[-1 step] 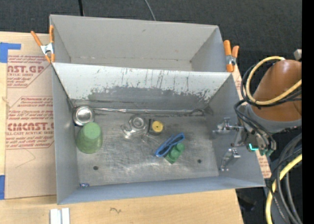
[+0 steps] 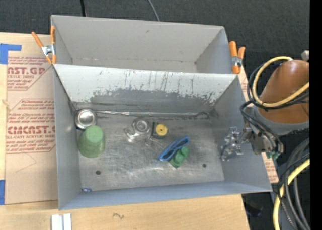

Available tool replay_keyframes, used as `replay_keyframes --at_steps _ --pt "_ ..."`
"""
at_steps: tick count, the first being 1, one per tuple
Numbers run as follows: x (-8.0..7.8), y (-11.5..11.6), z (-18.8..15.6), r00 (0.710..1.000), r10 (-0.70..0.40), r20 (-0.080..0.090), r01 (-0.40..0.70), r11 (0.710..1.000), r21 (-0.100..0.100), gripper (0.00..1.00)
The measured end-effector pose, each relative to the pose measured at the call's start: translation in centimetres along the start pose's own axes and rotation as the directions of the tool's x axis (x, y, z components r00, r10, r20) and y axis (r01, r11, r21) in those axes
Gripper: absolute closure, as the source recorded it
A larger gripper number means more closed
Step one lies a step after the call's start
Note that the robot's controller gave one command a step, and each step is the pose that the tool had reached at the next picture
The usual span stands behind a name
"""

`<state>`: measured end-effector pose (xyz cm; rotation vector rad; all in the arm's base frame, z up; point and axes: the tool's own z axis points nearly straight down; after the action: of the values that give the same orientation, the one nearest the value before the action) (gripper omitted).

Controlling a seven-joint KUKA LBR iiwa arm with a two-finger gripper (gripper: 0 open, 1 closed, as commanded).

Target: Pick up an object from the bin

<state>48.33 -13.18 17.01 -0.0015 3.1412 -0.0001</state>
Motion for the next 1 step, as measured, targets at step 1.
replay_keyframes --at_steps 1 --pt "0.00 0.00 0.00 1.000 0.000 0.000 0.000 1.000 0.000 0.00"
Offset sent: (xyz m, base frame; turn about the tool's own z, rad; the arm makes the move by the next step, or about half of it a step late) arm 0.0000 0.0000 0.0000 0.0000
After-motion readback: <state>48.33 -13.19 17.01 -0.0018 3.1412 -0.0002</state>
